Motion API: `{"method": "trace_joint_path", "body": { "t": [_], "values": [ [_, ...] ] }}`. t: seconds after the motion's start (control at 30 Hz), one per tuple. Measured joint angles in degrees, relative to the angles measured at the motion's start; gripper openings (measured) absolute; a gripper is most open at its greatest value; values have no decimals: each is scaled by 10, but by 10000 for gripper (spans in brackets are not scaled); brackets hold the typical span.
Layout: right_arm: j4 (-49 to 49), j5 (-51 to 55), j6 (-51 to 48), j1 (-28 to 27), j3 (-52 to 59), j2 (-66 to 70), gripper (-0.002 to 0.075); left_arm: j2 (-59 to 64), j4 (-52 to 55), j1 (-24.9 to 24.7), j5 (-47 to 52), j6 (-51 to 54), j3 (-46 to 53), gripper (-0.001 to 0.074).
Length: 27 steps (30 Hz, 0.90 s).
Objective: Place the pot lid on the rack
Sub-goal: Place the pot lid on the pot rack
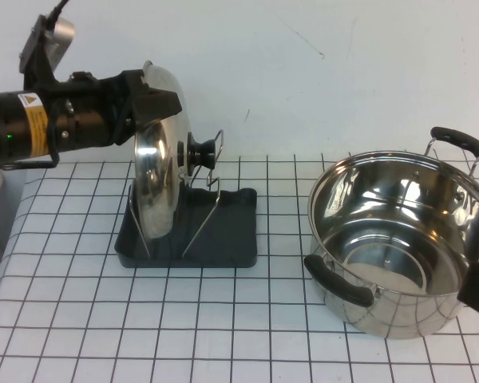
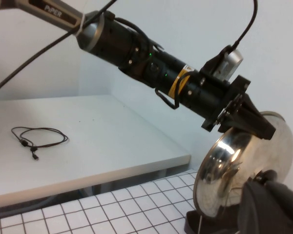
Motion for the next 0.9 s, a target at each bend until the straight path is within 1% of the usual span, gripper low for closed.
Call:
{"method": "trace_joint_path", "body": {
  "t": [0.3,0.5,0.9],
  "values": [
    [0,5,3,0,0,-1,4,46,-26,0,0,1,-8,29],
    [0,5,7,0,0,-1,4,62,-28,0,0,18,-16,29],
    [0,6,9,0,0,-1,4,107,-29,0,-13,19,-42,29]
  ]
}}
